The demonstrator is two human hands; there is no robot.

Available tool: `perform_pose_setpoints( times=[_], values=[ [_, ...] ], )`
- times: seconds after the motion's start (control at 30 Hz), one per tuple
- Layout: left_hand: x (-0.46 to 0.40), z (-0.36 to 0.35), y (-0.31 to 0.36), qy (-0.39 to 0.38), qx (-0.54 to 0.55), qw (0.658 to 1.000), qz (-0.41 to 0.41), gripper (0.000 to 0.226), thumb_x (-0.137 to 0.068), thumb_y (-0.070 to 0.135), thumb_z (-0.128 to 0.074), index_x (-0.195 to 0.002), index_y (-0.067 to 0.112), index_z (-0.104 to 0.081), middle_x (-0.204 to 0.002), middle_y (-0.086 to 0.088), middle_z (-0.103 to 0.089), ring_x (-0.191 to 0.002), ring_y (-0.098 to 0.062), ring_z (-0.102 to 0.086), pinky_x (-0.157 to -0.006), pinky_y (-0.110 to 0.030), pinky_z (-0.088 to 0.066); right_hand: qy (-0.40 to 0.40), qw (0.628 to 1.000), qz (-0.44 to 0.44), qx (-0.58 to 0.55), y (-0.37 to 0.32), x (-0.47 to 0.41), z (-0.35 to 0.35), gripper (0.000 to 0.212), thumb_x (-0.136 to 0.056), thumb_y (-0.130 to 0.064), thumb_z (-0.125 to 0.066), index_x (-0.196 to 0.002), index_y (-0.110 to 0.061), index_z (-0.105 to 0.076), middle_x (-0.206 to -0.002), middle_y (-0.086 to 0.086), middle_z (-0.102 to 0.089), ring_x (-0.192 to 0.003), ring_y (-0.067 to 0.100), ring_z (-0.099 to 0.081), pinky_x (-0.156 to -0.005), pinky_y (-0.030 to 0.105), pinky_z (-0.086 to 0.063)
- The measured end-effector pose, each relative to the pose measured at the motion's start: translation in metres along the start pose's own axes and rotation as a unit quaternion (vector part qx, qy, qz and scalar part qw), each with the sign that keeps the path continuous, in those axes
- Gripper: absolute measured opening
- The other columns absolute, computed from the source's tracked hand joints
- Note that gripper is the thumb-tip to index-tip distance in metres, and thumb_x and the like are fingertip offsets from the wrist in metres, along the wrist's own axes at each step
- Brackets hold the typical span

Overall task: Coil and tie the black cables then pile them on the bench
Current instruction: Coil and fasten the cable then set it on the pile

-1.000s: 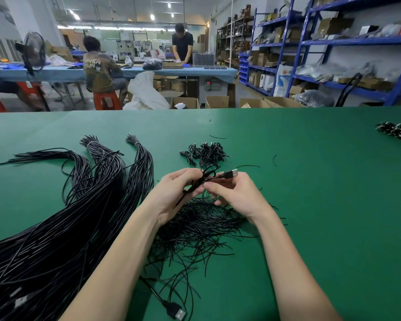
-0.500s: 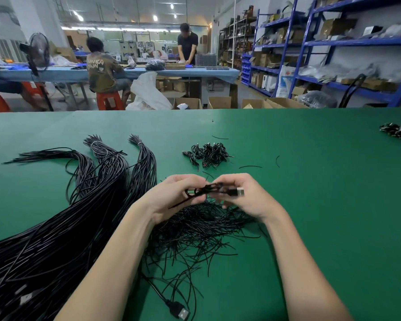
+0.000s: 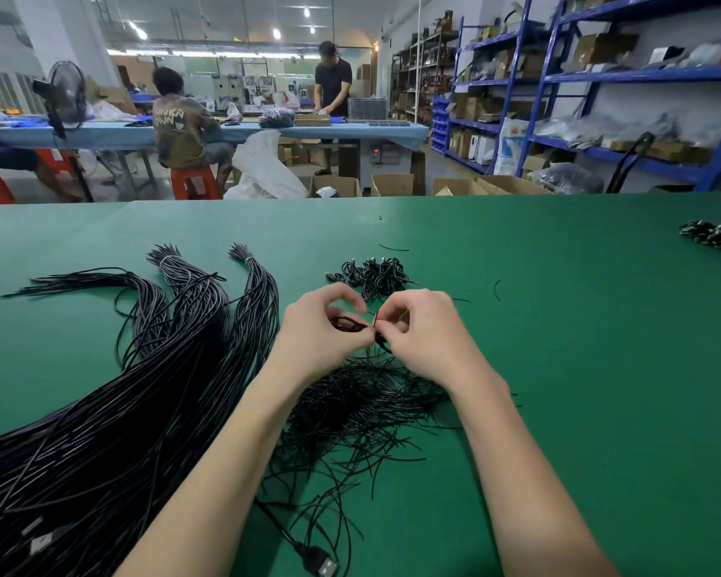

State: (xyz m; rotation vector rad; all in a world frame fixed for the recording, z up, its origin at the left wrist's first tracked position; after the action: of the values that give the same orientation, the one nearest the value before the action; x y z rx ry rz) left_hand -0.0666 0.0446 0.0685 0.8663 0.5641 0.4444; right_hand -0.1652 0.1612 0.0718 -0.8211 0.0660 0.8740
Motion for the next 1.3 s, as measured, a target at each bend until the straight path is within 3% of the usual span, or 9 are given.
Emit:
perform_pose_setpoints(
  times=[0.1, 0.2, 0.3, 0.37, 0.5, 0.8, 1.07, 1.3],
  values=[
    [0.000, 0.003, 0.000, 0.016, 0.035, 0.999, -0.007, 0.013, -0.072, 0.015, -0.083, -0.075, 0.023, -0.074, -0.071, 0.007, -0.074, -0.063, -0.002, -0.063, -0.065, -0.015, -0.049, -0.019, 0.998, -0.023, -0.061, 0.003, 0.000, -0.003, 0.018, -0.091, -0.015, -0.071, -0.076, -0.026, -0.070, -0.062, -0.007, -0.071, -0.057, 0.002, -0.069, -0.061, 0.021, -0.055],
    [0.003, 0.005, 0.008, 0.036, 0.041, 0.998, -0.045, 0.015, -0.072, 0.009, -0.082, -0.074, 0.022, -0.076, -0.070, 0.008, -0.074, -0.067, -0.003, -0.068, -0.069, -0.017, -0.054, -0.057, 0.979, -0.068, -0.185, 0.015, 0.003, -0.004, 0.014, -0.091, -0.010, -0.074, -0.080, -0.019, -0.074, -0.068, -0.002, -0.076, -0.066, 0.011, -0.076, -0.064, 0.017, -0.054],
    [0.004, 0.002, 0.015, 0.023, 0.044, 0.995, -0.089, 0.017, -0.074, 0.002, -0.079, -0.076, 0.019, -0.076, -0.071, 0.007, -0.074, -0.069, -0.005, -0.069, -0.069, -0.016, -0.055, -0.091, 0.965, -0.091, -0.230, 0.024, 0.006, -0.004, 0.010, -0.089, -0.007, -0.075, -0.082, -0.014, -0.076, -0.074, 0.004, -0.078, -0.075, 0.016, -0.078, -0.079, 0.032, -0.061],
    [0.006, -0.001, 0.017, 0.000, 0.047, 0.993, -0.108, 0.017, -0.076, 0.001, -0.078, -0.078, 0.018, -0.076, -0.073, 0.005, -0.074, -0.073, -0.010, -0.071, -0.069, -0.016, -0.055, -0.110, 0.954, -0.102, -0.261, 0.027, 0.008, -0.006, 0.007, -0.088, -0.004, -0.076, -0.085, -0.011, -0.076, -0.077, 0.008, -0.079, -0.078, 0.020, -0.078, -0.085, 0.034, -0.062],
    [0.007, -0.003, 0.020, -0.030, 0.026, 0.990, -0.132, 0.018, -0.078, 0.002, -0.078, -0.081, 0.020, -0.077, -0.077, 0.008, -0.075, -0.076, -0.004, -0.071, -0.072, -0.011, -0.052, -0.135, 0.925, -0.109, -0.337, 0.027, 0.012, -0.005, 0.006, -0.086, -0.001, -0.079, -0.090, -0.004, -0.076, -0.083, 0.014, -0.079, -0.079, 0.021, -0.078, -0.072, 0.021, -0.060],
    [0.010, -0.007, 0.028, -0.059, 0.031, 0.983, -0.170, 0.016, -0.082, 0.001, -0.076, -0.085, 0.017, -0.077, -0.081, 0.012, -0.075, -0.077, -0.001, -0.071, -0.075, -0.012, -0.053, -0.135, 0.889, -0.122, -0.420, 0.036, 0.016, -0.007, 0.006, -0.083, -0.002, -0.082, -0.083, -0.008, -0.080, -0.089, 0.020, -0.078, -0.086, 0.028, -0.078, -0.071, 0.021, -0.061],
    [0.010, -0.008, 0.033, -0.038, 0.025, 0.978, -0.203, 0.013, -0.081, 0.000, -0.078, -0.087, 0.012, -0.078, -0.087, 0.007, -0.076, -0.086, -0.003, -0.072, -0.082, -0.018, -0.057, -0.097, 0.883, -0.149, -0.434, 0.041, 0.013, -0.007, 0.010, -0.085, 0.002, -0.078, -0.081, -0.007, -0.080, -0.085, 0.019, -0.078, -0.079, 0.024, -0.078, -0.067, 0.020, -0.060],
    [0.017, -0.020, 0.036, -0.041, -0.073, 0.957, -0.279, 0.012, -0.080, 0.000, -0.077, -0.085, 0.011, -0.075, -0.091, 0.001, -0.074, -0.084, -0.011, -0.069, -0.081, -0.030, -0.056, -0.108, 0.891, -0.180, -0.403, 0.046, 0.014, -0.020, 0.006, -0.092, 0.002, -0.072, -0.088, -0.001, -0.074, -0.079, 0.014, -0.077, -0.078, 0.022, -0.077, -0.069, 0.025, -0.063]
  ],
)
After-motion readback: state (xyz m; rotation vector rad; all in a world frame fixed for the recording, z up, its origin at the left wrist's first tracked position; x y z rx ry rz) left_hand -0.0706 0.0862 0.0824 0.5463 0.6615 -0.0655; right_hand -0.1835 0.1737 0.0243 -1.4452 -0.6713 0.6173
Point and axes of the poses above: each hand's wrist, its own x-axis away from the middle knuckle, its own z-axis out of the back of the hand, y = z × x, the point moved 8 cm from there along -x, towards the middle knuckle
